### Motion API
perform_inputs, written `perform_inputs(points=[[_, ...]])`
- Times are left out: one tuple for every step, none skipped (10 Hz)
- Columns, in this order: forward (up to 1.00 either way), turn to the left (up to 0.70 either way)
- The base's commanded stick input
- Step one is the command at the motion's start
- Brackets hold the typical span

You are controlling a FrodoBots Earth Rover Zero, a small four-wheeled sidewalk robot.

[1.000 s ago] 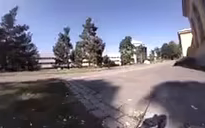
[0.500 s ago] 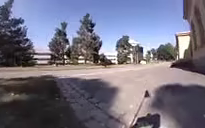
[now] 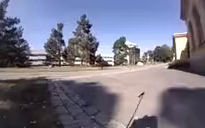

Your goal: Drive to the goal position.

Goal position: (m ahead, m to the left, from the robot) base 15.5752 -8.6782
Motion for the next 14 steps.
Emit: perform_inputs(points=[[0.70,-0.14],[0.70,-0.14],[0.70,-0.14],[0.70,-0.14],[0.70,-0.14],[0.70,-0.14],[0.70,-0.14],[0.70,-0.14],[0.70,-0.14],[0.70,-0.14],[0.70,-0.14],[0.70,-0.14],[0.70,-0.14],[0.70,-0.14]])
